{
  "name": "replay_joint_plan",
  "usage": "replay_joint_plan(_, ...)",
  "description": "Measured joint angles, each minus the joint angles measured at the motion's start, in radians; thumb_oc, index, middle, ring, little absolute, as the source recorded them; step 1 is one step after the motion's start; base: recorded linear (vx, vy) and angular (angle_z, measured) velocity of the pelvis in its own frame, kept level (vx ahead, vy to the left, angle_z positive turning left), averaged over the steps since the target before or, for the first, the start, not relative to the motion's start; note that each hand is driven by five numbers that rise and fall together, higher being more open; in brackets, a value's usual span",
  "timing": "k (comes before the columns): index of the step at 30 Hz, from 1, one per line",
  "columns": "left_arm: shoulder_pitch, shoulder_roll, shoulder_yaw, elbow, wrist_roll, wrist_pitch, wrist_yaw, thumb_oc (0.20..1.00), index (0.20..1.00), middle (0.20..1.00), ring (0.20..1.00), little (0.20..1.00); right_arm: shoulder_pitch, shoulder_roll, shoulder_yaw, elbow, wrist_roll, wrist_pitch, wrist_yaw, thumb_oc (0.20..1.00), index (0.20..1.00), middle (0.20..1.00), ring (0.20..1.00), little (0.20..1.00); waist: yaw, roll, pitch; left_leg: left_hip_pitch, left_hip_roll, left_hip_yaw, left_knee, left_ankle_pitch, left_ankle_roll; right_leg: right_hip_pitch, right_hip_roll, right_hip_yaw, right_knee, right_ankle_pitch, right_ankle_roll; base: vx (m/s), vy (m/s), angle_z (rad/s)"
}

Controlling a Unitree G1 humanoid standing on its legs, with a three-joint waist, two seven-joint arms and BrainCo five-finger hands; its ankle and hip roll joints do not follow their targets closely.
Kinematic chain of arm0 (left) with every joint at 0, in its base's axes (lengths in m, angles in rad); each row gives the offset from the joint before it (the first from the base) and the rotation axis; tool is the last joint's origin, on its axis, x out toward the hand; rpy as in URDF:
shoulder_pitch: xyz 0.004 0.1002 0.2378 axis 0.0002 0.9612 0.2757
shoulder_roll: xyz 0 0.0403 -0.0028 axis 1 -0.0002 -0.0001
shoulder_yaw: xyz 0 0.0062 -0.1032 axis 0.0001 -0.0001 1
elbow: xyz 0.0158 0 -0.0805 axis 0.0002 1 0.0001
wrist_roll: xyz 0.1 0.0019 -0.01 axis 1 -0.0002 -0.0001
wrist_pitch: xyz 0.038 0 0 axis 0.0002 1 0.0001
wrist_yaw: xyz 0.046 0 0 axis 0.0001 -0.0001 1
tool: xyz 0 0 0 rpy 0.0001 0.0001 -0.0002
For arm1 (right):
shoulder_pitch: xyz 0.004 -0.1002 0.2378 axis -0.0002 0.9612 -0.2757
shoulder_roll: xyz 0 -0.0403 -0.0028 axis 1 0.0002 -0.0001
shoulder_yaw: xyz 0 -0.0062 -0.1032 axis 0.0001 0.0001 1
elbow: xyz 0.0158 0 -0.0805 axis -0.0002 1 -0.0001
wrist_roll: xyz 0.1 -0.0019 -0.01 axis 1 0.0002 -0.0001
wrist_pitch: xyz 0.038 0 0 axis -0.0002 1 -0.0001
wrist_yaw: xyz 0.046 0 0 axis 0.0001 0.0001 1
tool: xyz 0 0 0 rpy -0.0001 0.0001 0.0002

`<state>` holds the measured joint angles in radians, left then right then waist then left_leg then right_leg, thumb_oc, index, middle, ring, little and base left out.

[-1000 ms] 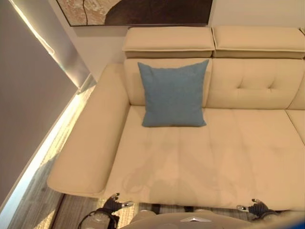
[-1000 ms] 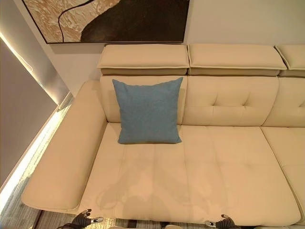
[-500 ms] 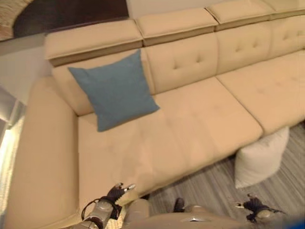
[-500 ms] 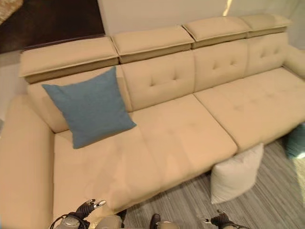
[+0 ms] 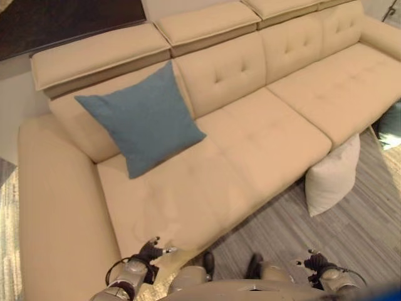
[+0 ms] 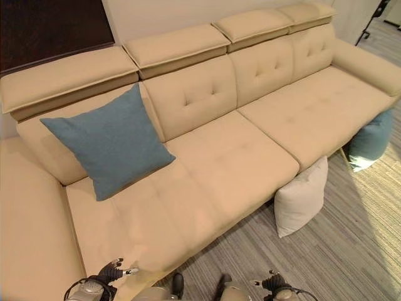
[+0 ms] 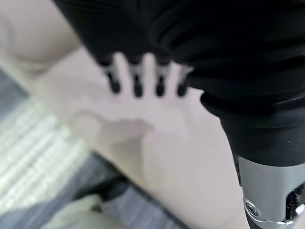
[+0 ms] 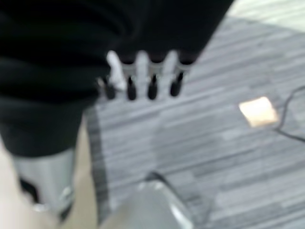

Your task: Pick up all the scattered cushions and arrange them neatly on the sofa.

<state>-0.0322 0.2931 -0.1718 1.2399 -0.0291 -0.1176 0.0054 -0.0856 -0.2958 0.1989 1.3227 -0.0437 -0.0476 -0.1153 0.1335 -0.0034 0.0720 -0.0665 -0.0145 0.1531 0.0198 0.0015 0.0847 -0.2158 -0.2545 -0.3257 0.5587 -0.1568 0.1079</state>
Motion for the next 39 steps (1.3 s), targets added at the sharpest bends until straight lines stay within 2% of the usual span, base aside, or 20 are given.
replay_joint_plan(3, 0.05, 0.009, 0.007, 0.007, 0.0, 0.005, 0.0, 1.0, 1.0, 1.0, 1.0, 1.0, 0.016, 0.007, 0.008, -0.003, -0.002, 0.0, 0.0, 1.0, 1.0, 1.0, 1.0, 1.0, 0.045, -0.02, -0.037, -0.016, 0.004, 0.051, 0.002, -0.006, -0.023, 0.107, -0.032, -0.019, -0.054, -0.023, 0.041, -0.13, -0.184, -0.77)
replay_joint_plan(5, 0.064, 0.012, 0.007, 0.02, -0.001, 0.006, 0.0, 1.0, 1.0, 1.0, 1.0, 1.0, 0.037, 0.013, 0.004, -0.033, -0.001, -0.002, 0.0, 1.0, 1.0, 1.0, 1.0, 1.0, 0.044, -0.05, -0.047, -0.04, 0.011, 0.058, 0.012, 0.026, -0.056, 0.239, 0.011, -0.015, -0.285, -0.036, 0.061, -0.23, -0.28, -0.34)
replay_joint_plan(6, 0.051, 0.016, 0.005, 0.019, -0.001, 0.006, 0.0, 1.0, 1.0, 1.0, 1.0, 1.0, 0.047, 0.017, 0.004, -0.036, -0.001, -0.003, -0.001, 1.0, 1.0, 1.0, 1.0, 1.0, 0.035, -0.061, -0.053, -0.06, 0.017, 0.059, 0.022, 0.04, -0.066, 0.262, 0.033, -0.02, -0.386, -0.042, 0.048, -0.22, -0.242, -0.16)
replay_joint_plan(8, 0.039, -0.004, 0.005, 0.019, -0.002, 0.003, 0.0, 1.0, 1.0, 1.0, 1.0, 1.0, 0.045, 0.007, 0.004, -0.039, 0.001, -0.003, -0.006, 1.0, 1.0, 1.0, 1.0, 1.0, 0.023, -0.042, -0.053, -0.103, 0.074, 0.019, 0.022, 0.099, -0.118, 0.259, 0.119, 0.006, -0.466, -0.033, -0.007, -0.16, -0.145, -0.11)
replay_joint_plan(12, 0.003, -0.021, -0.035, 0.022, -0.002, 0.0, 0.001, 1.0, 1.0, 1.0, 1.0, 1.0, 0.073, -0.015, 0.005, -0.039, 0.002, -0.002, -0.015, 1.0, 1.0, 1.0, 1.0, 1.0, 0.006, -0.041, -0.036, -0.18, 0.129, -0.154, 0.023, 0.306, -0.226, 0.185, 0.185, 0.027, -0.468, 0.017, -0.119, -0.24, -0.128, -0.21)
replay_joint_plan(13, 0.002, -0.031, -0.034, 0.021, -0.008, -0.001, 0.002, 1.0, 1.0, 1.0, 1.0, 1.0, 0.084, -0.028, 0.004, -0.038, 0.002, -0.002, -0.017, 1.0, 1.0, 1.0, 1.0, 1.0, 0.0, -0.052, -0.024, -0.187, 0.106, -0.223, 0.042, 0.296, -0.251, 0.16, 0.183, 0.046, -0.466, 0.034, -0.14, -0.15, -0.059, -0.51)
replay_joint_plan(14, 0.007, -0.04, -0.032, 0.022, -0.023, 0.001, 0.003, 1.0, 1.0, 1.0, 1.0, 1.0, 0.075, -0.045, 0.003, -0.039, 0.003, -0.003, -0.021, 1.0, 1.0, 1.0, 1.0, 1.0, -0.005, -0.053, -0.023, -0.179, 0.059, -0.293, 0.066, 0.235, -0.257, 0.141, 0.174, 0.062, -0.474, 0.054, -0.148, -0.06, 0.002, -0.6)
replay_joint_plan(15, 0.004, -0.049, -0.033, 0.023, -0.022, 0.002, 0.0, 1.0, 1.0, 1.0, 1.0, 1.0, 0.074, -0.063, 0.003, -0.034, 0.003, -0.002, -0.026, 1.0, 1.0, 1.0, 1.0, 1.0, -0.019, -0.05, -0.02, -0.146, 0.014, -0.352, 0.071, 0.181, -0.237, 0.139, 0.175, 0.077, -0.492, 0.083, -0.148, -0.02, 0.09, -0.53)
replay_joint_plan(17, -0.015, -0.055, -0.033, 0.034, -0.02, 0.001, 0.001, 1.0, 1.0, 1.0, 1.0, 1.0, 0.091, -0.072, -0.001, -0.008, 0.002, -0.001, -0.028, 1.0, 1.0, 1.0, 1.0, 1.0, -0.064, -0.032, -0.011, -0.027, -0.011, -0.355, 0.01, 0.075, -0.172, 0.144, 0.216, 0.125, -0.55, 0.132, -0.133, 0.03, 0.101, -0.45)
replay_joint_plan(18, -0.005, -0.064, -0.035, 0.038, -0.019, 0.001, -0.001, 1.0, 1.0, 1.0, 1.0, 1.0, 0.069, -0.071, -0.02, -0.008, 0.002, -0.001, -0.028, 1.0, 1.0, 1.0, 1.0, 1.0, -0.058, -0.018, -0.001, 0.0, -0.005, -0.349, -0.019, 0.056, -0.147, 0.144, 0.226, 0.139, -0.568, 0.144, -0.125, 0.05, 0.067, -0.57)
replay_joint_plan(22, -0.031, -0.096, -0.046, 0.036, -0.019, 0.001, -0.003, 1.0, 1.0, 1.0, 1.0, 1.0, 0.069, -0.07, -0.035, -0.002, 0.002, 0.001, -0.026, 1.0, 1.0, 1.0, 1.0, 1.0, -0.061, 0.018, 0.013, 0.014, 0.007, -0.309, -0.033, 0.004, -0.121, 0.1, 0.242, 0.178, -0.561, 0.163, -0.102, 0.04, 0.12, -0.49)
replay_joint_plan(24, -0.033, -0.083, -0.06, 0.031, -0.019, 0.005, -0.002, 1.0, 1.0, 1.0, 1.0, 1.0, 0.041, -0.055, -0.032, -0.004, 0.003, 0.002, -0.025, 1.0, 1.0, 1.0, 1.0, 1.0, -0.029, 0.021, 0.015, 0.011, -0.004, -0.259, -0.039, -0.02, -0.076, 0.012, 0.213, 0.2, -0.458, 0.14, -0.086, 0.04, 0.084, -1.04)
replay_joint_plan(25, -0.031, -0.08, -0.06, 0.026, -0.019, 0.005, -0.001, 1.0, 1.0, 1.0, 1.0, 1.0, 0.04, -0.051, -0.033, -0.008, 0.003, 0.001, -0.023, 1.0, 1.0, 1.0, 1.0, 1.0, -0.02, 0.032, 0.026, 0.015, 0.0, -0.22, -0.041, -0.012, -0.054, 0.001, 0.182, 0.141, -0.41, 0.124, -0.085, 0.09, 0.057, -1.02)
replay_joint_plan(27, -0.037, -0.041, -0.06, 0.017, -0.019, 0.006, -0.001, 1.0, 1.0, 1.0, 1.0, 1.0, 0.017, -0.006, -0.025, -0.013, 0.002, 0.002, -0.023, 1.0, 1.0, 1.0, 1.0, 1.0, -0.016, -0.005, 0.039, 0.023, -0.032, -0.158, -0.015, -0.037, -0.042, -0.061, 0.087, 0.055, -0.299, 0.112, -0.018, 0.14, -0.043, -0.89)
replay_joint_plan(31, -0.042, -0.02, -0.022, 0.022, -0.02, 0.005, 0.001, 1.0, 1.0, 1.0, 1.0, 1.0, 0.019, 0.014, -0.004, -0.04, 0.002, 0.001, -0.017, 1.0, 1.0, 1.0, 1.0, 1.0, -0.04, -0.02, 0.029, 0.054, -0.026, -0.105, -0.026, -0.06, -0.051, -0.103, 0.027, -0.015, -0.275, 0.107, -0.001, 0.2, -0.145, -0.55)
replay_joint_plan(33, -0.04, -0.019, -0.016, 0.046, -0.02, 0.005, 0.0, 1.0, 1.0, 1.0, 1.0, 1.0, 0.022, 0.014, -0.005, -0.041, 0.002, 0.001, -0.017, 1.0, 1.0, 1.0, 1.0, 1.0, -0.064, -0.035, 0.013, 0.074, -0.002, -0.094, -0.038, -0.074, -0.069, -0.112, 0.041, -0.017, -0.299, 0.159, 0.016, 0.29, -0.234, -0.34)
replay_joint_plan(36, -0.022, -0.04, -0.018, 0.07, -0.02, 0.005, 0.0, 1.0, 1.0, 1.0, 1.0, 1.0, 0.024, 0.007, -0.003, -0.019, 0.002, -0.001, -0.018, 1.0, 1.0, 1.0, 1.0, 1.0, -0.085, -0.02, -0.009, 0.11, 0.077, -0.088, -0.035, -0.091, -0.115, -0.067, 0.124, -0.023, -0.324, 0.148, -0.026, 0.29, -0.311, -0.17)
replay_joint_plan(37, -0.022, -0.04, -0.018, 0.07, -0.02, 0.005, 0.0, 1.0, 1.0, 1.0, 1.0, 1.0, 0.024, 0.007, -0.003, -0.019, 0.002, -0.001, -0.018, 1.0, 1.0, 1.0, 1.0, 1.0, -0.085, -0.02, -0.009, 0.11, 0.077, -0.088, -0.035, -0.091, -0.115, -0.067, 0.124, -0.023, -0.324, 0.148, -0.026, 0.18, -0.36, 0.12)
replay_joint_plan(38, -0.015, -0.07, -0.039, 0.073, -0.019, 0.003, -0.004, 1.0, 1.0, 1.0, 1.0, 1.0, 0.057, -0.01, -0.002, -0.021, 0.003, 0.003, -0.018, 1.0, 1.0, 1.0, 1.0, 1.0, -0.08, -0.019, -0.031, 0.101, 0.108, -0.152, 0.072, -0.07, -0.117, 0.028, 0.17, -0.043, -0.401, 0.121, -0.094, 0.11, -0.271, 0.04)
replay_joint_plan(39, -0.012, -0.076, -0.039, 0.07, -0.02, 0.001, -0.005, 1.0, 1.0, 1.0, 1.0, 1.0, 0.063, -0.019, 0.005, -0.025, 0.003, 0.002, -0.018, 1.0, 1.0, 1.0, 1.0, 1.0, -0.071, -0.024, -0.041, 0.089, 0.105, -0.174, 0.118, -0.056, -0.127, 0.048, 0.178, -0.046, -0.423, 0.125, -0.115, 0.06, -0.288, 0.12)
